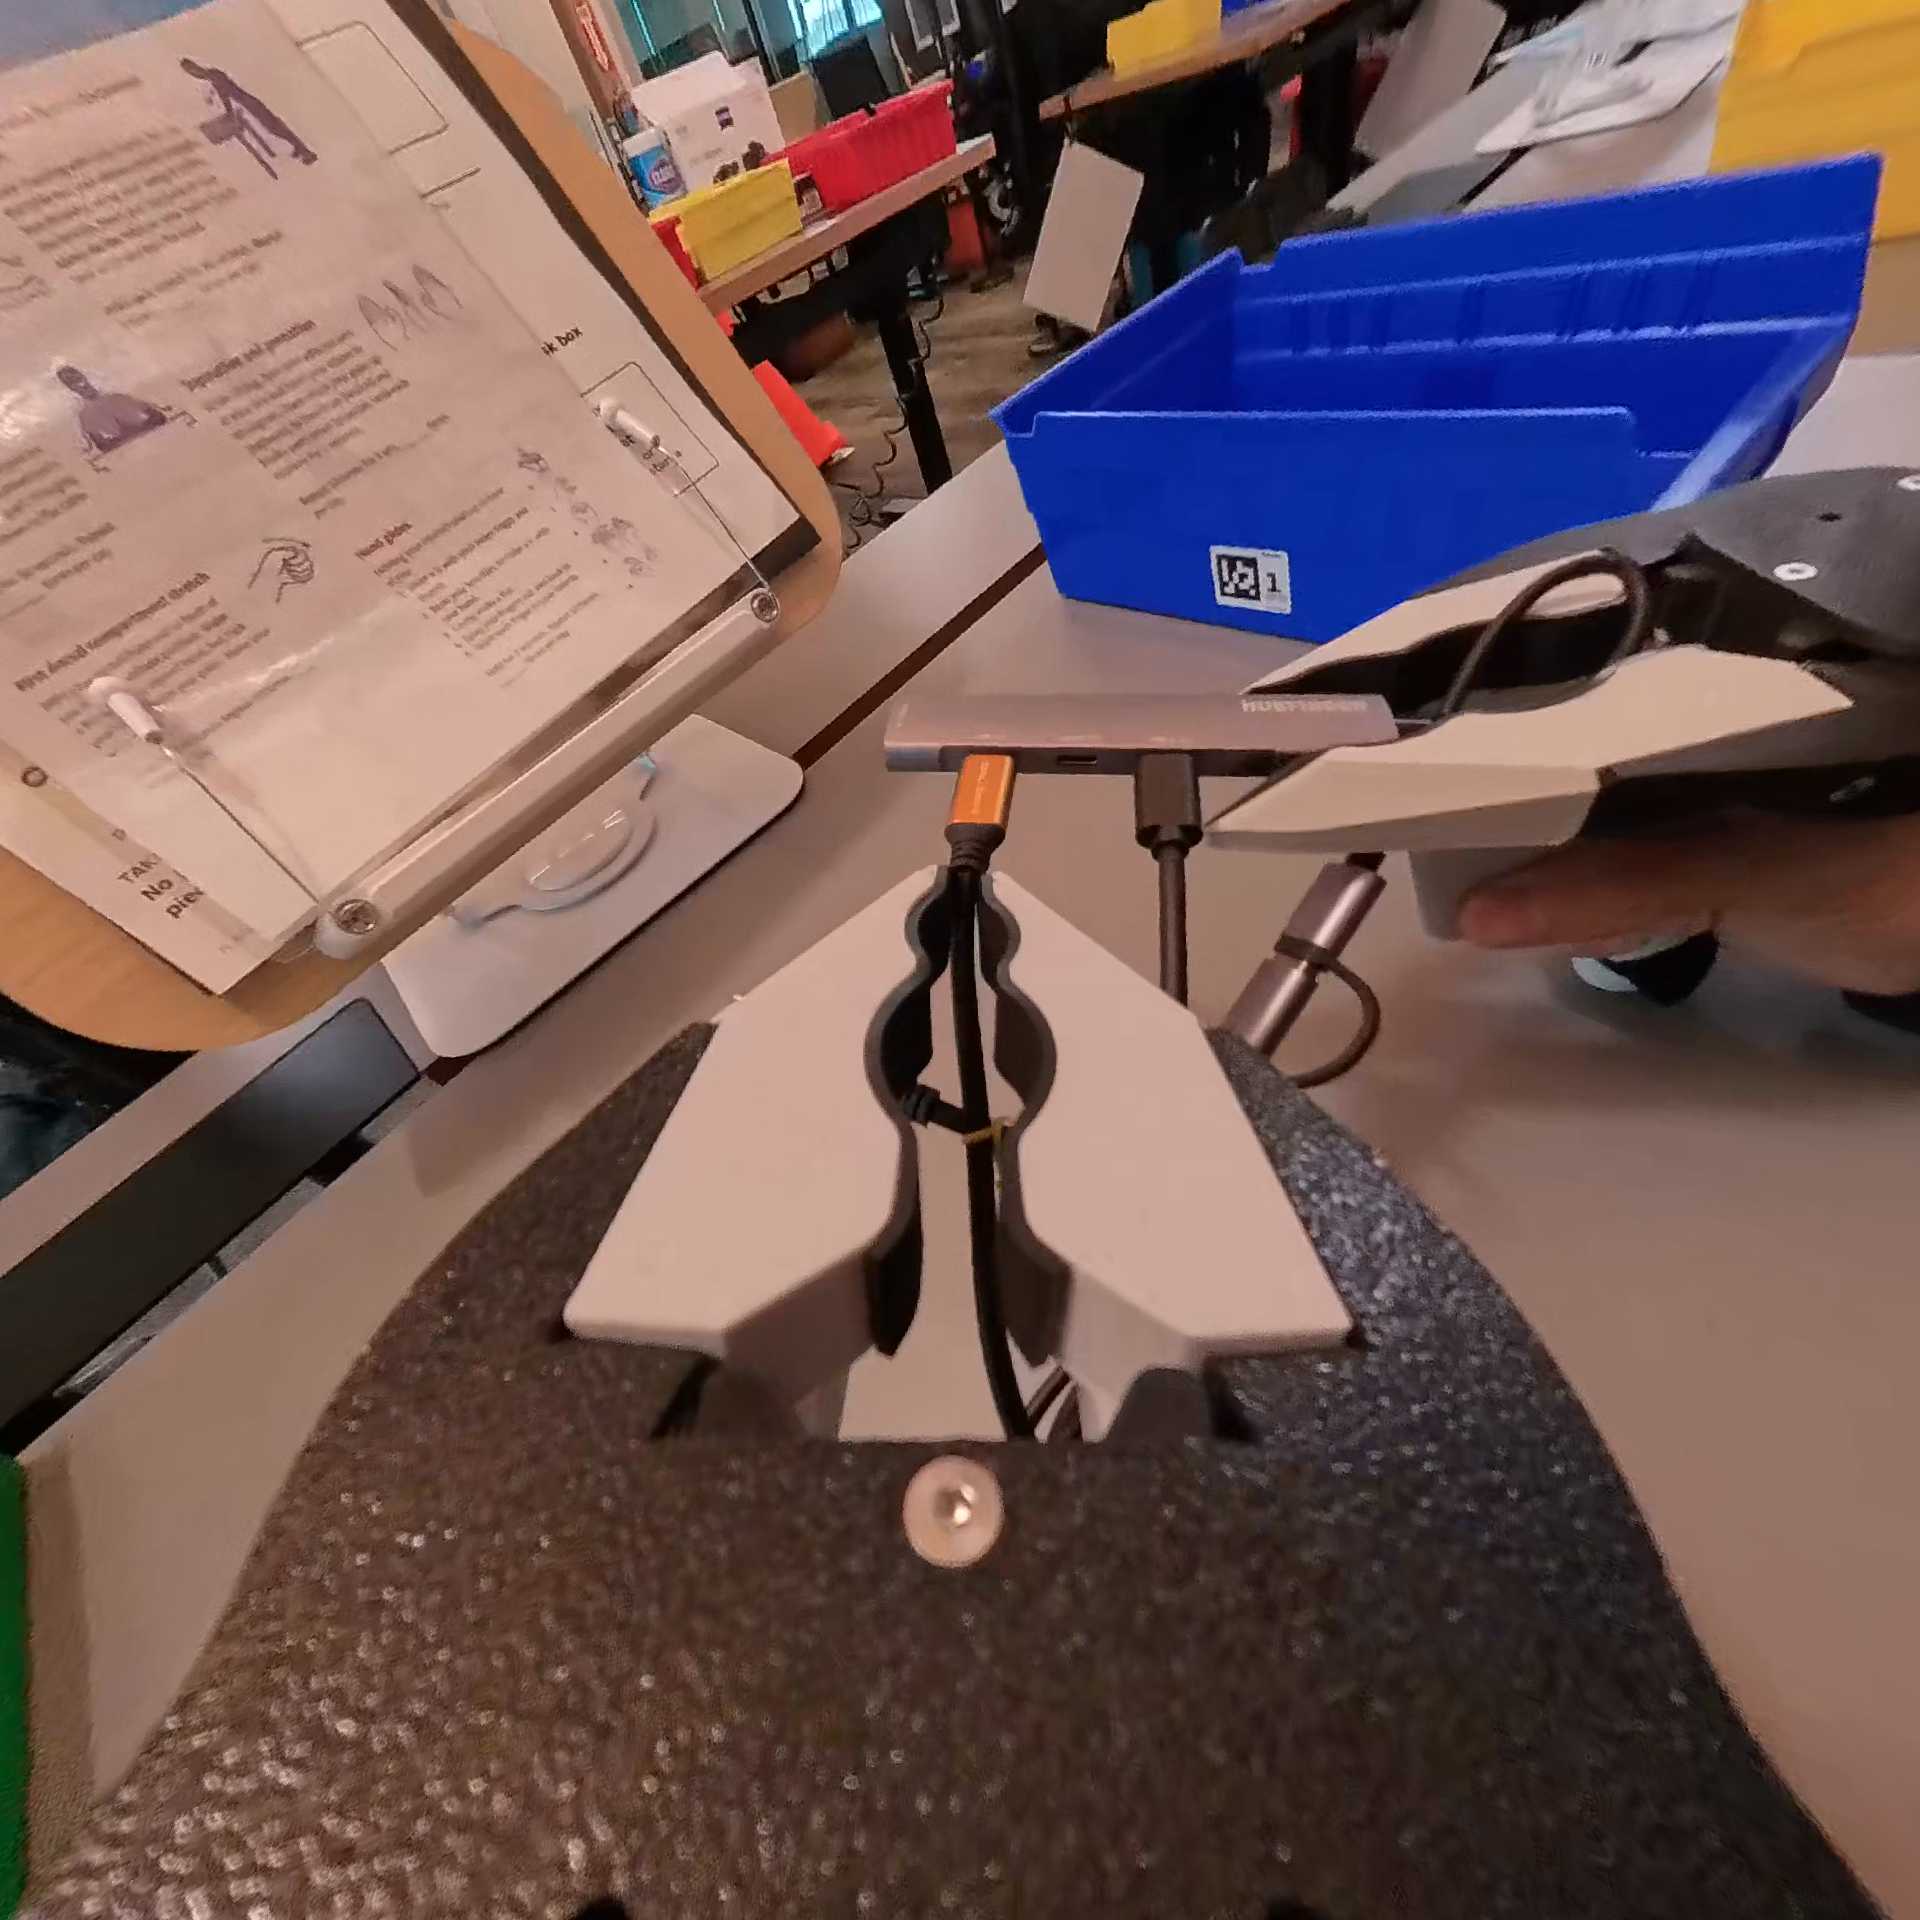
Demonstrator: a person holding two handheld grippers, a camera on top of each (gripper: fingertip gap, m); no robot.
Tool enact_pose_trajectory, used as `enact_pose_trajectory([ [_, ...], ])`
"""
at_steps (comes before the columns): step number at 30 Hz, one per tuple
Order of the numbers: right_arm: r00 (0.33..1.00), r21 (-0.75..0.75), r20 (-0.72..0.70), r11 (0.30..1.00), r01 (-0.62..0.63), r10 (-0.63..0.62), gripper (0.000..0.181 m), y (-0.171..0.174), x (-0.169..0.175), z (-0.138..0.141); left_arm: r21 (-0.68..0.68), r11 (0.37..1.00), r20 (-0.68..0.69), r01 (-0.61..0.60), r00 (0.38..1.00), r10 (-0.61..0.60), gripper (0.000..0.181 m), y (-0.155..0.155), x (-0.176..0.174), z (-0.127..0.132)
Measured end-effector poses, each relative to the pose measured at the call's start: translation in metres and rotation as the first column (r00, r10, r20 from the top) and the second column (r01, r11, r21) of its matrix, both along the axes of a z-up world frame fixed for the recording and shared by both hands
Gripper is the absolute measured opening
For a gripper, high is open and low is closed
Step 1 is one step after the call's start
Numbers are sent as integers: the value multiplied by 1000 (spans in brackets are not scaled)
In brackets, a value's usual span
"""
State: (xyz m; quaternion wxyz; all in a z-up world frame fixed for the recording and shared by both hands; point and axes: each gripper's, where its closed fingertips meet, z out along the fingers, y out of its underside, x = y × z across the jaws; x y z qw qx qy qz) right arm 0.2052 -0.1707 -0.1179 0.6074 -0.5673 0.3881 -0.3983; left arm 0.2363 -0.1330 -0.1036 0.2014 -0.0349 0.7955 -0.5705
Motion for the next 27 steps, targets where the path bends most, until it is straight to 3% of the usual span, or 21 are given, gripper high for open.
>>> enact_pose_trajectory([
  [9,1000,-14,6,1000,-13,13,26,0,0,-1,-7,999,19,34,999,-33,1,-1,0,-1],
  [13,999,52,44,998,-21,19,24,-4,-1,6,-32,997,19,63,998,-63,3,-2,-7,-1],
  [17,995,10,98,1000,1,-2,23,-7,-5,16,-97,989,44,108,994,-104,13,5,-23,10],
  [21,989,-13,142,999,34,-32,23,-8,-7,23,-25,982,25,189,982,-188,12,1,-55,8],
  [27,981,-41,190,998,37,-29,23,2,-13,31,42,995,80,86,993,-90,5,-10,-51,4],
])
